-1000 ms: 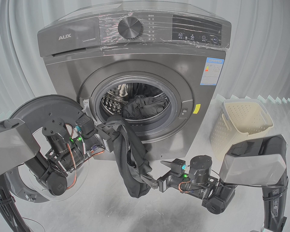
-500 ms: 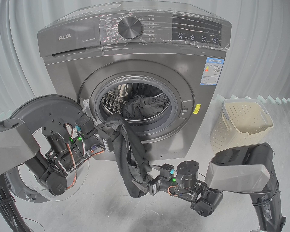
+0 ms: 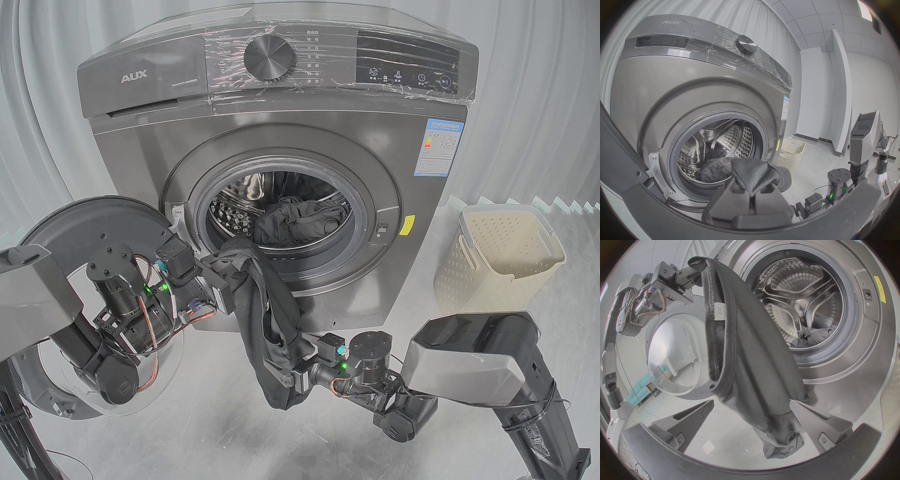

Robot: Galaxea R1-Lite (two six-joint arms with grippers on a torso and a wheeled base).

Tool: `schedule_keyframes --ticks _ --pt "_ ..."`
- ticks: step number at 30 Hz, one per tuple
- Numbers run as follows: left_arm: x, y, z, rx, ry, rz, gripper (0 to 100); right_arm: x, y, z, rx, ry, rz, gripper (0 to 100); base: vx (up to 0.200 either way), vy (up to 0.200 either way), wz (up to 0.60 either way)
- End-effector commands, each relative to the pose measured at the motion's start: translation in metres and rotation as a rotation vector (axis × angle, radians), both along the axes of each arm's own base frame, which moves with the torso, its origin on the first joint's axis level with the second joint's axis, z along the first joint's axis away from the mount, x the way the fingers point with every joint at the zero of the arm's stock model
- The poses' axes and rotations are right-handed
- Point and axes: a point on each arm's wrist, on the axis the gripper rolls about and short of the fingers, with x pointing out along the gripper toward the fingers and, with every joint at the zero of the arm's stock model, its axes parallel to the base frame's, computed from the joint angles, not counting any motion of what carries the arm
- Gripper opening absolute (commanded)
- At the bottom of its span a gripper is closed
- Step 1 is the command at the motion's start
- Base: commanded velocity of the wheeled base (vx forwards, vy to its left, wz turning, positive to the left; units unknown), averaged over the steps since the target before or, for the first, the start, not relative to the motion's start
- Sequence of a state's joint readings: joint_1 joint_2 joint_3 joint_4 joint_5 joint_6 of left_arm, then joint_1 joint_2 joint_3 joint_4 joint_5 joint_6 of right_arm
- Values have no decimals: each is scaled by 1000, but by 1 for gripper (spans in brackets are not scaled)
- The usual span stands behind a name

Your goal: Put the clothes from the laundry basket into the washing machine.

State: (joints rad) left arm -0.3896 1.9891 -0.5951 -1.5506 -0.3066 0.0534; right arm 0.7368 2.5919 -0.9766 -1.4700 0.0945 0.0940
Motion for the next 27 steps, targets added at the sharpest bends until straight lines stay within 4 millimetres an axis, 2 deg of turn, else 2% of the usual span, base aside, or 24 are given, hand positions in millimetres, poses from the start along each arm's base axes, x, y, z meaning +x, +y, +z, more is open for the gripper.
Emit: schedule_keyframes --ticks 1,4,9,10,18,21,24,27 --pt "0 0 0 0 -1 -2 0 9 8 -10 16 -20 -21 100 0 0 0" --pt "0 0 0 0 -1 1 0 15 13 -9 40 -46 -24 100 0 0 0" --pt "1 1 0 0 0 4 0 12 13 -9 49 -30 -51 100 0 0 0" --pt "1 1 0 1 0 3 0 12 13 -10 52 -29 -53 0 0 0 0" --pt "3 4 -3 4 8 12 0 7 8 -6 56 -31 -55 0 0 0 0" --pt "3 4 -3 4 8 14 0 8 7 3 73 -47 -58 0 0 0 0" --pt "4 8 -2 -1 7 25 0 6 2 14 85 -60 -67 0 0 0 0" --pt "3 8 -5 1 23 20 0 -3 -8 47 130 -58 -120 0 0 0 0"
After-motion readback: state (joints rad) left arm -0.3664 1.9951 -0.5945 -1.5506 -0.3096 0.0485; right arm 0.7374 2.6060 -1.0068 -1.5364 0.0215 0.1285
